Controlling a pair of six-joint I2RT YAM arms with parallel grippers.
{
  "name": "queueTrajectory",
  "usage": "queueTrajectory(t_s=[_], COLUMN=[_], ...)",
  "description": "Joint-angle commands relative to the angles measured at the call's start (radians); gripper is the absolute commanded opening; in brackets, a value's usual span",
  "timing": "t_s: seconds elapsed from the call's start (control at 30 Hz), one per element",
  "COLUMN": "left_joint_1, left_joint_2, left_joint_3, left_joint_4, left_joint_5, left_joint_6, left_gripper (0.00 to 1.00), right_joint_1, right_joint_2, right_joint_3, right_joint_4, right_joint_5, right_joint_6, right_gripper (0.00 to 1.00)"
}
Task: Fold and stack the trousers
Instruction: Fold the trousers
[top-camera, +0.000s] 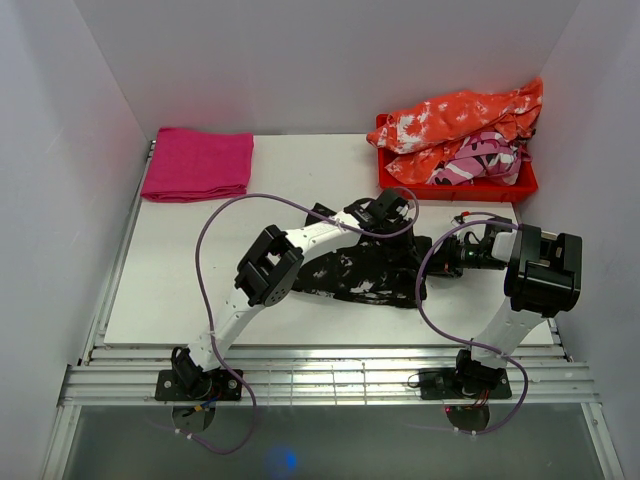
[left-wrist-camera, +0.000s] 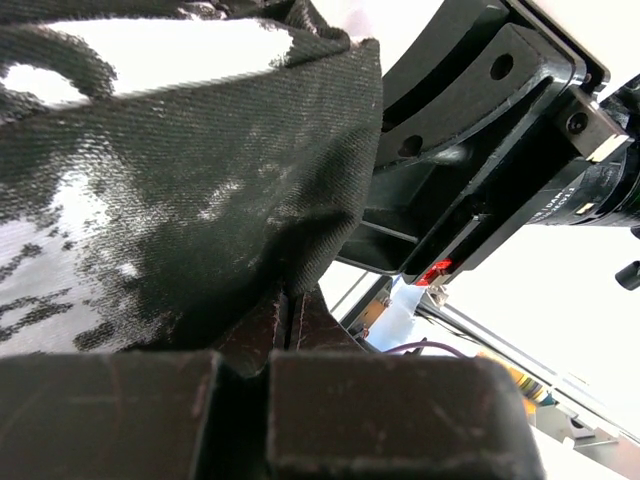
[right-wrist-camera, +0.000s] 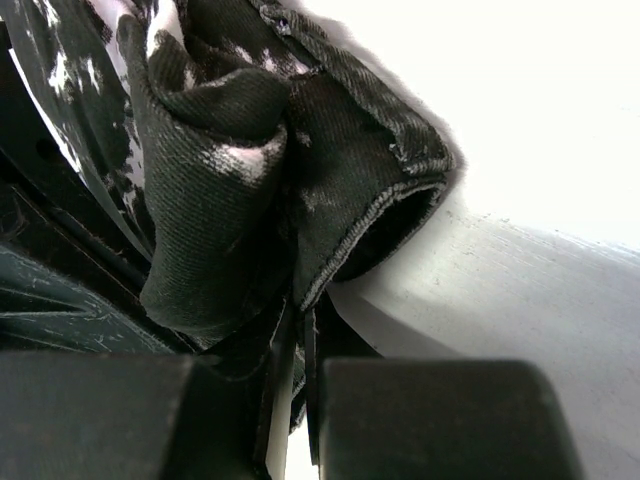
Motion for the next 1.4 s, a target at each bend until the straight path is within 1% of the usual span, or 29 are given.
queueTrajectory(t_s=[0.0,0.03,0.1,0.13,0.17,0.27,0.33,0.37,0.43,0.53,0.57,0.6,0.63,0.67,0.7,0.73,0.77,0.8,0.87,0.9,0.97,1.07,1.1,1.13,1.2,1.23,1.27,1.3,1.37], left_joint_1=[-0.018,-0.017,-0.008,-0.003,0.008,0.034,0.057,0.063,0.077,0.136,0.156,0.178,0.223,0.251,0.277,0.334,0.362,0.389,0.464,0.486,0.540,0.560,0.560,0.561,0.564,0.568,0.568,0.569,0.578], left_joint_2=[-0.011,-0.008,-0.008,-0.012,-0.026,-0.082,-0.119,-0.139,-0.199,-0.290,-0.317,-0.372,-0.400,-0.428,-0.454,-0.507,-0.533,-0.553,-0.602,-0.612,-0.624,-0.585,-0.560,-0.532,-0.439,-0.402,-0.364,-0.283,-0.210], left_joint_3=[0.018,0.020,0.020,0.017,0.011,-0.022,-0.063,-0.083,-0.115,-0.170,-0.224,-0.251,-0.279,-0.342,-0.379,-0.420,-0.466,-0.550,-0.623,-0.679,-0.735,-0.796,-0.789,-0.781,-0.787,-0.784,-0.757,-0.735,-0.707], left_joint_4=[0.083,0.088,0.100,0.106,0.108,0.113,0.131,0.148,0.191,0.192,0.195,0.200,0.201,0.208,0.240,0.266,0.296,0.344,0.376,0.389,0.434,0.548,0.489,0.482,0.584,0.624,0.658,0.677,0.715], left_joint_5=[-0.014,-0.018,-0.009,-0.008,-0.005,0.006,0.006,0.009,0.029,0.040,0.049,0.067,0.118,0.161,0.210,0.272,0.426,0.487,0.599,0.616,0.673,0.696,0.652,0.618,0.583,0.580,0.581,0.575,0.548], left_joint_6=[-0.022,-0.022,-0.010,-0.004,0.010,0.036,0.057,0.062,0.091,0.164,0.184,0.209,0.270,0.301,0.329,0.371,0.382,0.387,0.399,0.404,0.381,0.353,0.391,0.402,0.349,0.321,0.297,0.289,0.251], left_gripper=[0.00,0.12,0.28,0.51,0.57,0.66,0.70,0.74,0.76,0.79,0.80,0.82,0.83,0.84,0.86,0.87,0.87,0.87,0.83,0.81,0.74,0.67,0.66,0.66,0.66,0.67,0.67,0.67,0.67], right_joint_1=[0.022,0.022,0.017,0.004,-0.007,-0.065,-0.091,-0.098,-0.108,-0.109,-0.107,-0.102,-0.081,-0.066,-0.047,-0.008,0.012,0.037,0.108,0.131,0.186,0.235,0.235,0.235,0.235,0.235,0.235,0.235,0.235], right_joint_2=[-0.012,-0.014,-0.015,-0.018,-0.029,-0.070,-0.090,-0.110,-0.130,-0.167,-0.185,-0.193,-0.202,-0.208,-0.210,-0.212,-0.216,-0.218,-0.215,-0.210,-0.186,-0.123,-0.107,-0.081,-0.060,-0.052,-0.028,-0.014,0.027], right_joint_3=[-0.003,0.003,0.046,0.062,0.093,0.135,0.197,0.220,0.282,0.371,0.389,0.403,0.429,0.441,0.451,0.452,0.445,0.436,0.400,0.390,0.363,0.337,0.325,0.307,0.256,0.244,0.235,0.228,0.224], right_joint_4=[-0.018,-0.030,-0.107,-0.137,-0.164,-0.248,-0.325,-0.346,-0.412,-0.506,-0.526,-0.538,-0.552,-0.582,-0.599,-0.609,-0.618,-0.618,-0.613,-0.613,-0.610,-0.615,-0.592,-0.566,-0.526,-0.488,-0.478,-0.471,-0.408], right_joint_5=[0.009,0.017,0.057,0.068,0.083,0.117,0.157,0.167,0.175,0.154,0.122,0.102,0.083,0.048,0.030,0.010,-0.039,-0.055,-0.090,-0.096,-0.112,-0.064,-0.047,0.014,0.068,0.127,0.152,0.180,0.281], right_joint_6=[-0.015,-0.019,-0.065,-0.085,-0.116,-0.174,-0.226,-0.237,-0.274,-0.315,-0.323,-0.328,-0.337,-0.345,-0.351,-0.351,-0.351,-0.352,-0.360,-0.363,-0.377,-0.397,-0.389,-0.378,-0.375,-0.365,-0.365,-0.366,-0.337], right_gripper=[0.08,0.08,0.08,0.08,0.10,0.21,0.22,0.25,0.28,0.38,0.49,0.55,0.59,0.67,0.71,0.82,0.99,0.93,0.91,0.91,0.91,0.90,0.90,0.90,0.90,0.90,0.90,0.90,0.90])
